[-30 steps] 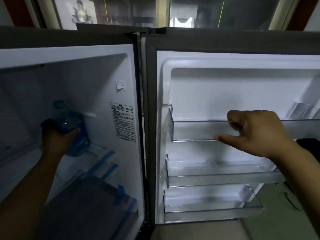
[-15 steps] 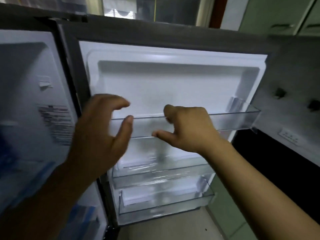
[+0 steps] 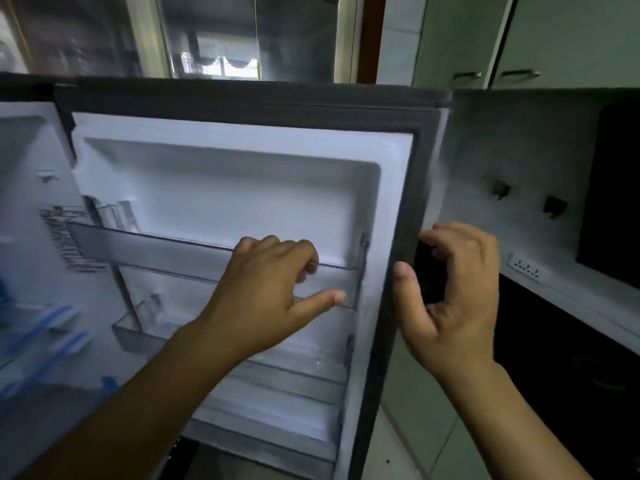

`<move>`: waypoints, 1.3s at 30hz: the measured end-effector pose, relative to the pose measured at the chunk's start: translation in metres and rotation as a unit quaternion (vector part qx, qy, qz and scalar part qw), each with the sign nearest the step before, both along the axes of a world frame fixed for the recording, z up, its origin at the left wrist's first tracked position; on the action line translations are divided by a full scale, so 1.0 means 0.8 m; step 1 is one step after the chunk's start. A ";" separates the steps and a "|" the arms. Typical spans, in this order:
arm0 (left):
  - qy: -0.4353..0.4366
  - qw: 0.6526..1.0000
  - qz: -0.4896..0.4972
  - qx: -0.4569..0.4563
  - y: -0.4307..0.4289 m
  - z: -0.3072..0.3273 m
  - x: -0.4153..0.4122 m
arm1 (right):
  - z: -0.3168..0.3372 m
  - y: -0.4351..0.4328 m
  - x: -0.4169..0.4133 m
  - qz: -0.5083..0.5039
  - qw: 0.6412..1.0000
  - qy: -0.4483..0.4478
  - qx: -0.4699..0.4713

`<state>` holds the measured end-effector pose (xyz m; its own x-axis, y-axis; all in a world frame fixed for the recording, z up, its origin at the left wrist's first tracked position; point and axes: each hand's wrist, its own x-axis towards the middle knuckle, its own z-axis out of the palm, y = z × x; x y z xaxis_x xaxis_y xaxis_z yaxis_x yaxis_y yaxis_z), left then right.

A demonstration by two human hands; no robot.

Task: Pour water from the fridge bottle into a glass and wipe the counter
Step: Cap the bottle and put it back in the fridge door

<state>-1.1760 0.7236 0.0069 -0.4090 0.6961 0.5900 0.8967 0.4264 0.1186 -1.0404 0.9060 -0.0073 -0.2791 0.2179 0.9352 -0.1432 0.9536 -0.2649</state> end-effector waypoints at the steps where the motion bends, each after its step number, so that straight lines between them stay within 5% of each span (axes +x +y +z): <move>1: 0.011 1.000 0.006 0.002 0.006 -0.003 0.018 | -0.004 0.011 0.014 0.007 1.000 0.003 -0.016; 8: -0.046 0.999 -0.001 0.011 -0.066 0.002 0.060 | -0.037 0.015 0.026 0.140 0.986 -0.079 -0.049; 16: -0.169 0.982 0.084 0.014 -0.222 0.017 0.124 | -0.044 -0.110 0.020 0.283 0.958 -0.008 0.038; 22: -0.043 0.961 0.255 0.098 -0.344 0.017 0.186 | -0.058 -0.237 0.031 0.362 0.930 0.002 0.061; 27: 0.199 0.843 0.416 0.277 -0.474 -0.002 0.204 | -0.064 -0.359 0.026 0.385 0.921 0.005 0.064; 31: 0.019 0.773 0.461 0.434 -0.550 -0.035 0.169 | -0.064 -0.444 0.013 0.375 0.924 -0.015 0.069; 35: -0.146 0.800 0.398 0.425 -0.565 -0.054 0.115 | -0.067 -0.510 -0.006 0.363 0.929 -0.010 0.067; 39: -0.177 0.822 0.369 0.396 -0.571 -0.075 0.087 | -0.079 -0.562 -0.032 0.346 0.932 -0.029 0.100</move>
